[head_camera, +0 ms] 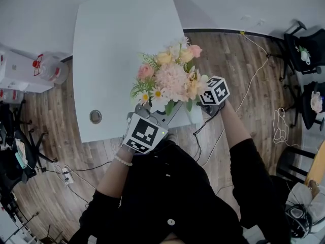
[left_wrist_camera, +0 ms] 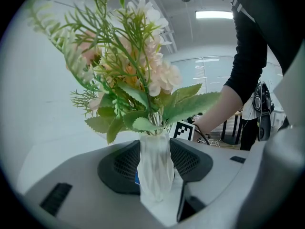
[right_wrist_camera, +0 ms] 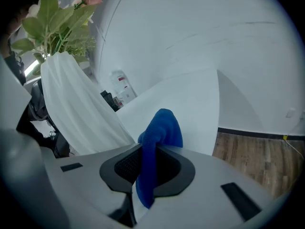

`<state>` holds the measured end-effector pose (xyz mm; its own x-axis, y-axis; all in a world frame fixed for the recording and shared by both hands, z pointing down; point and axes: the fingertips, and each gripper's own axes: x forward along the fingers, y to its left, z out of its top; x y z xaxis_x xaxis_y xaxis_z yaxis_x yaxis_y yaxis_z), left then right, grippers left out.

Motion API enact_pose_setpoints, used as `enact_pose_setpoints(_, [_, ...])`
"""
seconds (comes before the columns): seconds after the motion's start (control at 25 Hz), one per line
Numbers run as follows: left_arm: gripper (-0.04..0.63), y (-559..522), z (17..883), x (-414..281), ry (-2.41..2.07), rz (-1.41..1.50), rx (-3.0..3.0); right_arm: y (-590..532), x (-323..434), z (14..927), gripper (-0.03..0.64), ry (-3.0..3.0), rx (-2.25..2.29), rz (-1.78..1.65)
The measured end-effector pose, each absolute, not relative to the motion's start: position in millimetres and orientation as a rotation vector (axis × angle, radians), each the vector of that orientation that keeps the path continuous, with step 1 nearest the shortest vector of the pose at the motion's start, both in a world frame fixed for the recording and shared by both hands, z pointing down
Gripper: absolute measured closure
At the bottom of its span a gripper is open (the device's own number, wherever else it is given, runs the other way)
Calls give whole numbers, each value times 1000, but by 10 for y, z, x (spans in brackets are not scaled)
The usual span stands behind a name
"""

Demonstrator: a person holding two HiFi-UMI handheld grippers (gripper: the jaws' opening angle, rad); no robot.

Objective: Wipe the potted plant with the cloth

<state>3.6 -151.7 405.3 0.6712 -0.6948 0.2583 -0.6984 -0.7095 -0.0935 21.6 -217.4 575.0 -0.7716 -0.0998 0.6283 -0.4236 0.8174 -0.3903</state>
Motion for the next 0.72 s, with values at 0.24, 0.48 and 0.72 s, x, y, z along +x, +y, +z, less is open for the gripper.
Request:
enact_pose_setpoints(0.24, [387,-1511,4050,30,-1188,433,2861,-2099,290,5770,535,-2392,546,889])
enact_pose_setpoints(0.48, [387,-1489,4045,23,-1186,427,2864,-1987,364,5701,535,-2421,679,1005])
enact_pose_setpoints(0.72, [387,-1515,4059,36,-1183,436,2859,-1945,437,5666,535,-2431,808,1126])
